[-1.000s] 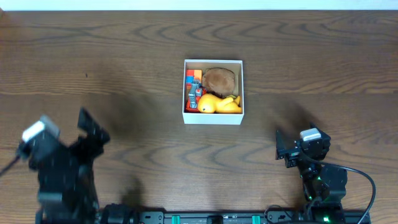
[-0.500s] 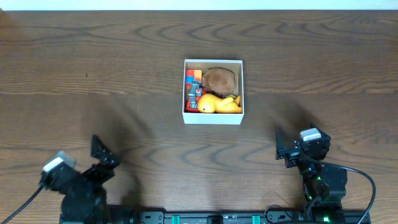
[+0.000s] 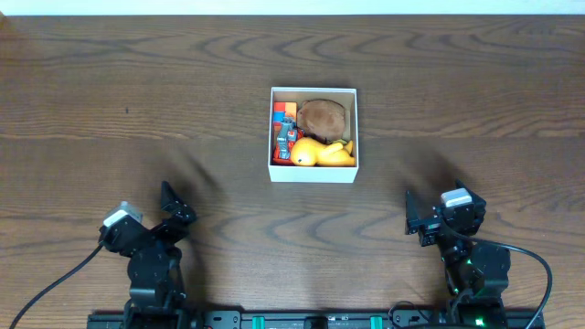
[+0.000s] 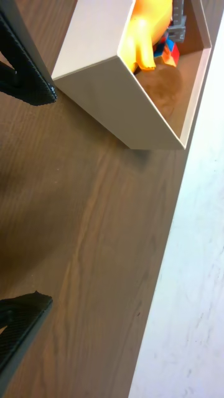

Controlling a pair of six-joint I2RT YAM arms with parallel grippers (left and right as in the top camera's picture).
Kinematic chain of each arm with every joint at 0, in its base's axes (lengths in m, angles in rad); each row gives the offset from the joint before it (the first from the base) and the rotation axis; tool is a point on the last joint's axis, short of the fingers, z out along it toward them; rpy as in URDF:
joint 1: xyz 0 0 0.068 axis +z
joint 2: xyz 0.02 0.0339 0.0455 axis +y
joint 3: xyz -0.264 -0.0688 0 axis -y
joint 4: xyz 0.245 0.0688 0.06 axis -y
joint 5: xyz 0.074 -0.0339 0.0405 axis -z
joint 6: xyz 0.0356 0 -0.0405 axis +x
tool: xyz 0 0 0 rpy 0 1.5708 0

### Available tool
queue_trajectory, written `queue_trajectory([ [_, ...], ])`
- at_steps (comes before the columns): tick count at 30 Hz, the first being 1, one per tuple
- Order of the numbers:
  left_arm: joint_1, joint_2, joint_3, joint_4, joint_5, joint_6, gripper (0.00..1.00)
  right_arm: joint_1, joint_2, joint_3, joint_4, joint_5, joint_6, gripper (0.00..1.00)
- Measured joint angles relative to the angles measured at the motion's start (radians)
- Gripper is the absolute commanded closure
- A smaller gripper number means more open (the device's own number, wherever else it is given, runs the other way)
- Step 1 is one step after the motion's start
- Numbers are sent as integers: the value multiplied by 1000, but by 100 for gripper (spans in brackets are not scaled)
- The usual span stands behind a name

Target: Pack container

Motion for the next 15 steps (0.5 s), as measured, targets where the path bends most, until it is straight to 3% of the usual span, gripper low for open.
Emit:
queue_trajectory([
  [15, 29, -58, -37, 15, 69, 117, 2, 0, 0, 0, 0, 0, 0, 1],
])
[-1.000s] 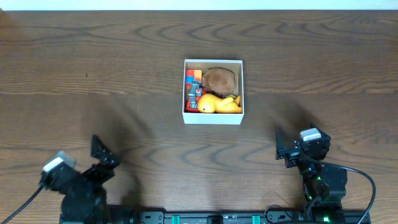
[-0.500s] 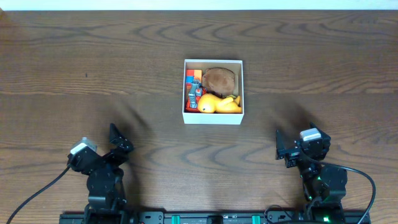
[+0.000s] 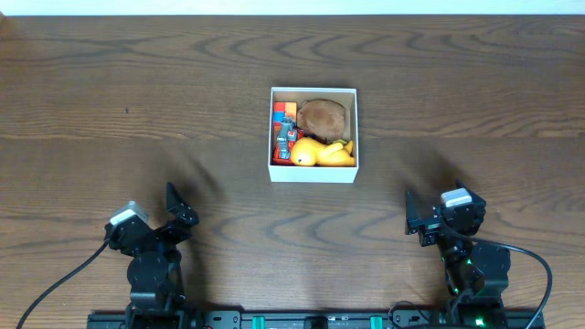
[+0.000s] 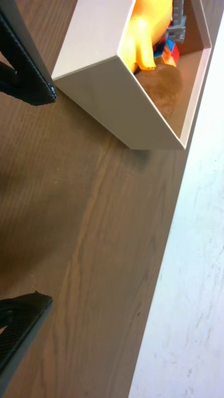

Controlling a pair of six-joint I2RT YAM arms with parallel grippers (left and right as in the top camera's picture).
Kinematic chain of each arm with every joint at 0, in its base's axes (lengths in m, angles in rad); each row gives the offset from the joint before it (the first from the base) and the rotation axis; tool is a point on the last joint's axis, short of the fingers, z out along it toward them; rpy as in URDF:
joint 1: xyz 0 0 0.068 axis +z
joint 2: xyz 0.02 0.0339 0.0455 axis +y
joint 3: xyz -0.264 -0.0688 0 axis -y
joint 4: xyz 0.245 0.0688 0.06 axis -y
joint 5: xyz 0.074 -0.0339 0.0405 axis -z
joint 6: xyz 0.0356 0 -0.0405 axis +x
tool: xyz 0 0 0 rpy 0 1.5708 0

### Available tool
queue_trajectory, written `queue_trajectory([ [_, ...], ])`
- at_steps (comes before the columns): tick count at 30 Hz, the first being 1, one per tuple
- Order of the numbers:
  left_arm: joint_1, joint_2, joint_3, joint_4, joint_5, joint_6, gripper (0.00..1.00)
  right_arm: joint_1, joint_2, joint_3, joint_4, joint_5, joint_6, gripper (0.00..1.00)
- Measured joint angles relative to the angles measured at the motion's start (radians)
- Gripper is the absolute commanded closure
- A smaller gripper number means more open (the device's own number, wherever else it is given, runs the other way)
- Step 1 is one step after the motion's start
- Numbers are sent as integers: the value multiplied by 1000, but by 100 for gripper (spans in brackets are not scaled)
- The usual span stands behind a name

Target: Pack container

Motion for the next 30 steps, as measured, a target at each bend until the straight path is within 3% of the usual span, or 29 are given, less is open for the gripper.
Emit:
queue_trajectory([
  [15, 1, 0, -3, 8, 26, 229, 2, 0, 0, 0, 0, 0, 0, 1],
  [30, 1, 0, -3, 8, 26, 254, 2, 0, 0, 0, 0, 0, 0, 1],
])
